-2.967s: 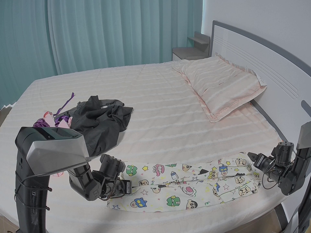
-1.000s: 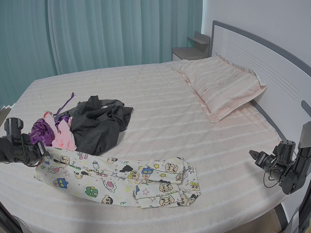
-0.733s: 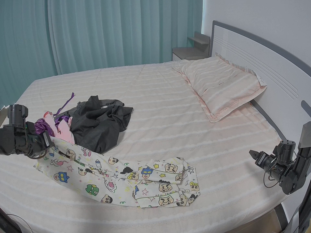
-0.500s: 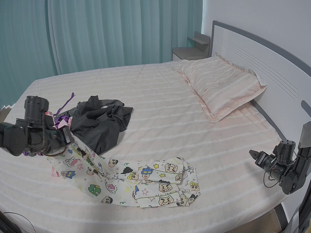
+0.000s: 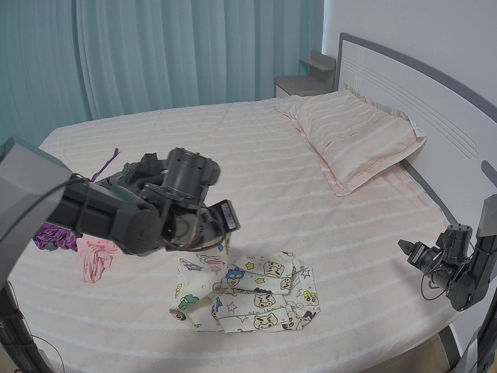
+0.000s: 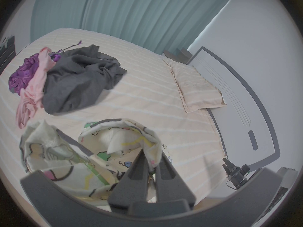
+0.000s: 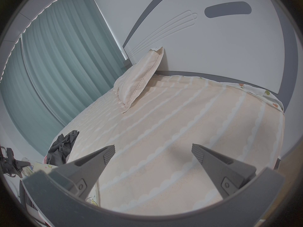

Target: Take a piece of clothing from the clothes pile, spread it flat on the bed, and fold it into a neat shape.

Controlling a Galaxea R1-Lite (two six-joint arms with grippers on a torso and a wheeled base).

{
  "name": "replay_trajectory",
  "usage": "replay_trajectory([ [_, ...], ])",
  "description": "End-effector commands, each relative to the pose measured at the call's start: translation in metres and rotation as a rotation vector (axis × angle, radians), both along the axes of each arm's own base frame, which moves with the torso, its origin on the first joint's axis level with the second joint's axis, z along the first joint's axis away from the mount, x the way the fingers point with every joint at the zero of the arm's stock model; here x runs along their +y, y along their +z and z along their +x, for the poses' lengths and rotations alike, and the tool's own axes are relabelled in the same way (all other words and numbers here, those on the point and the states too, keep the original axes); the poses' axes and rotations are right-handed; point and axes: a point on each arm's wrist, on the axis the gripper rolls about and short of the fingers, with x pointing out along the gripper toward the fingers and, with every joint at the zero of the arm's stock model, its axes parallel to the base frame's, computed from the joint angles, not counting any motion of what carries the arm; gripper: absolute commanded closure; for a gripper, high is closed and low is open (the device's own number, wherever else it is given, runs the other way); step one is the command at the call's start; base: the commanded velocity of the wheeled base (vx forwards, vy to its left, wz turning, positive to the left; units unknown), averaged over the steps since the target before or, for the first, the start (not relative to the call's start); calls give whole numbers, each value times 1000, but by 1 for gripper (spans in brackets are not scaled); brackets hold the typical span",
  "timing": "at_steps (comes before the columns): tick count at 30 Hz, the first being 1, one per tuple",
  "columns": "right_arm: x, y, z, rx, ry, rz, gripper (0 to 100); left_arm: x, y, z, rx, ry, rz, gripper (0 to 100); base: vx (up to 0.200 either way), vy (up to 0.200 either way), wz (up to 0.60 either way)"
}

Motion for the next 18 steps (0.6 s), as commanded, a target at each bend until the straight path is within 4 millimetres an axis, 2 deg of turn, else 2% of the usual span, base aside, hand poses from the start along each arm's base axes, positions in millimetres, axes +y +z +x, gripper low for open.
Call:
replay_trajectory([
  [1,0,-1,0,5,-3,-1,0,-41,-28,4,33,-49,19,100,0,0,0],
  [5,0,-2,1,5,-1,-1,0,-56,-18,-2,24,-93,-40,100,0,0,0],
  [14,1,-2,1,8,-1,-2,0,-63,-18,-12,56,-257,-160,100,0,0,0],
  [18,1,-3,1,10,1,-2,0,-71,-12,-13,-29,-302,-264,100,0,0,0],
])
